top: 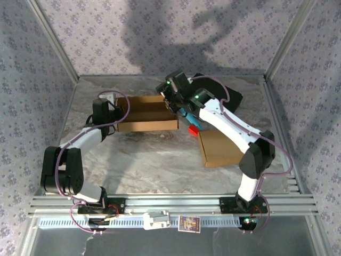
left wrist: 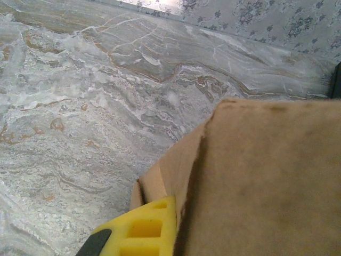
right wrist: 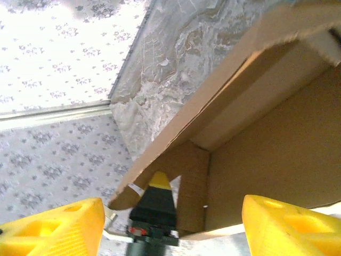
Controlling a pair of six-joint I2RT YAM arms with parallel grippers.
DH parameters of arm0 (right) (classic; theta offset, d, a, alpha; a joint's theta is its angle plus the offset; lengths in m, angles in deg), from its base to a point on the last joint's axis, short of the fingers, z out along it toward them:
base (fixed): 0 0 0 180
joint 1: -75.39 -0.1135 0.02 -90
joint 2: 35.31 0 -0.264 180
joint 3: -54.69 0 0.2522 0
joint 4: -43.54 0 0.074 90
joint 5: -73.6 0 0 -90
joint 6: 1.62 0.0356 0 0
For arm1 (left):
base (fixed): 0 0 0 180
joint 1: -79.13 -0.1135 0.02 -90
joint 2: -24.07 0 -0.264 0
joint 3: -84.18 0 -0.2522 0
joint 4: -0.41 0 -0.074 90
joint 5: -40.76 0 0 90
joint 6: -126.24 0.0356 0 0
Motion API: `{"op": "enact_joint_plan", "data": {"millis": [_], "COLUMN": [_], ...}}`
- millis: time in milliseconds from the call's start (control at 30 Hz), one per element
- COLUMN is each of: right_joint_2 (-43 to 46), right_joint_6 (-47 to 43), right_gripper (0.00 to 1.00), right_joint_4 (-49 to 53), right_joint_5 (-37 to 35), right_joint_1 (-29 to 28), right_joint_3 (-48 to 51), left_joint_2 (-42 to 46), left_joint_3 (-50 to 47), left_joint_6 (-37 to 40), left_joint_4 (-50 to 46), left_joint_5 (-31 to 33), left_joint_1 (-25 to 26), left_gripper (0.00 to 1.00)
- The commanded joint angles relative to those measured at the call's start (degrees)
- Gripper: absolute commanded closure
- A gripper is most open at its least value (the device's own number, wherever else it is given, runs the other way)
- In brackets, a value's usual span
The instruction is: Fold the paper box
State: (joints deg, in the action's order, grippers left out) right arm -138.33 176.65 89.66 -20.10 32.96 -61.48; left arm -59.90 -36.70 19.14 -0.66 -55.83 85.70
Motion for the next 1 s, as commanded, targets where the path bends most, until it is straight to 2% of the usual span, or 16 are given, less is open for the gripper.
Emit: {"op": "enact_joint_plan", "data": {"millis": [0,200,367,533,700,900,967], "right_joint_2": [-5.67,-12.82,-15.25,-15.63,-15.32,-15.60,-15.72], "right_joint_6": [13.34,15.17,16.94,17.16,18.21,18.09,18.03], "right_gripper": [0.29,0.31,0.35,0.46,0.61,0.65,0.70], "right_joint_4": [3.87,5.23,5.71,5.96,4.57,2.34,2.36], "right_joint_5": [-0.69,-0.33,1.05,1.74,2.97,3.70,4.30], "right_joint_1": [-0.22,0.67,1.38,1.83,2.10,3.19,3.38], "right_joint_3": [-4.89,-13.83,-15.32,-15.54,-13.78,-12.29,-12.45], "left_joint_2": [1.50,2.38,2.67,2.67,2.59,2.68,2.72], "left_joint_3": [-1.33,-2.38,-2.78,-2.75,-2.56,-2.57,-2.58], "left_joint_6": [-0.67,-0.66,-0.74,-0.91,-0.74,-0.56,-0.56], "left_joint_4": [-1.05,-0.74,-0.65,-0.54,-0.50,-0.48,-0.48], "left_joint_5": [0.84,1.22,1.26,1.29,1.40,1.58,1.49], "left_joint_1": [0.58,0.68,0.72,0.83,1.08,1.24,1.26], "left_gripper": [1.00,1.00,1.00,1.00,1.00,1.00,1.00]}}
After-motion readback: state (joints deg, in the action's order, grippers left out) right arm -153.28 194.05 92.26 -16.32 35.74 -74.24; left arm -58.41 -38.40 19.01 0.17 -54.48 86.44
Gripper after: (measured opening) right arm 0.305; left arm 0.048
